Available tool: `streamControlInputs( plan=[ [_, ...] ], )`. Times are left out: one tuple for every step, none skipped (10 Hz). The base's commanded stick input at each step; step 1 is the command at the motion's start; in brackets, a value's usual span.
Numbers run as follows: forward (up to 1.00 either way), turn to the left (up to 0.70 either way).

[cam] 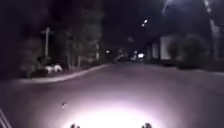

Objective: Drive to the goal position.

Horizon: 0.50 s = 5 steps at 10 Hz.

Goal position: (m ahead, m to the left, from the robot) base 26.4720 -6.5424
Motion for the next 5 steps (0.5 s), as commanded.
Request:
streamControlInputs(
  plan=[
    [0.85, -0.08],
    [0.85, 0.00],
    [0.85, 0.00],
    [0.85, 0.00],
    [0.85, 0.00]
  ],
)
